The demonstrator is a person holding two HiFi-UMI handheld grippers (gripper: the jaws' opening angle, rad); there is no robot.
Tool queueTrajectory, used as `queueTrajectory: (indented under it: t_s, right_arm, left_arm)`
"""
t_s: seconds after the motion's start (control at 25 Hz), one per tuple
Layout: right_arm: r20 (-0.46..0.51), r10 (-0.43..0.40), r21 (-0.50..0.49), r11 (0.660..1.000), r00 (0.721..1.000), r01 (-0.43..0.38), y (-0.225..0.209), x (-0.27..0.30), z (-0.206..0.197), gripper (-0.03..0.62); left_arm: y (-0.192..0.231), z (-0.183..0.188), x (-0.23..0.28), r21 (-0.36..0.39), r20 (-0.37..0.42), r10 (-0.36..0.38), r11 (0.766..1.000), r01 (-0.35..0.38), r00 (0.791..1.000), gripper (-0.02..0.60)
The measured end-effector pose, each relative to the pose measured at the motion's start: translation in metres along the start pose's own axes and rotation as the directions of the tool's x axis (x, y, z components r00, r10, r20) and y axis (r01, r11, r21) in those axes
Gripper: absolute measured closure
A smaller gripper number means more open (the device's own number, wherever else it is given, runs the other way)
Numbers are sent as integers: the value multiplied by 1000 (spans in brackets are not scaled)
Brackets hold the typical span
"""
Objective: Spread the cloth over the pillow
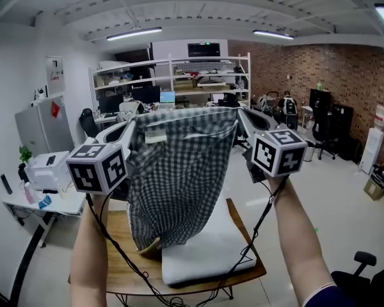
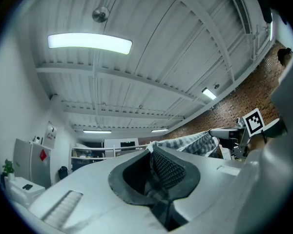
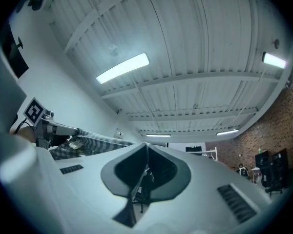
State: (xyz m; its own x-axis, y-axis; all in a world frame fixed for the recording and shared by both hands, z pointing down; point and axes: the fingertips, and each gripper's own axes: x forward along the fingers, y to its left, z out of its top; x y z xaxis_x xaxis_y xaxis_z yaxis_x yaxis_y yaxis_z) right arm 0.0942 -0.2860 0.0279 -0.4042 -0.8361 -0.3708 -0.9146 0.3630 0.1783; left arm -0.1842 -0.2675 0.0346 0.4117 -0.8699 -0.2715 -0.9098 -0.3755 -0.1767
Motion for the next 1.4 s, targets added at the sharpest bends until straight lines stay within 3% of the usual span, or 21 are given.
queueTrajectory:
  t_s: [0.24, 0.4, 0.64, 0.96, 1.4]
  right_arm:
    - [90, -12, -34, 999, 996, 15, -2, -28, 78, 568]
    - [122, 5, -40, 999, 993, 0, -3, -48, 113, 568]
    - [120, 17, -54, 998, 993, -11, 2, -83, 134, 568]
    - [149, 20, -61, 998, 989, -11, -30, -165, 150, 568]
    - [167, 23, -43, 999, 986, -16, -29, -185, 164, 568]
  left_arm:
    - [-24, 73, -29, 74, 79, 2, 997, -8, 997, 557]
    - [-41, 100, -49, 82, 93, 3, 997, -11, 996, 557]
    - [-63, 106, -73, 33, 87, -8, 999, 5, 996, 557]
    - [-143, 129, -104, 35, 139, -21, 999, 17, 990, 557]
    - [-157, 140, -118, 48, 105, -44, 998, 39, 993, 557]
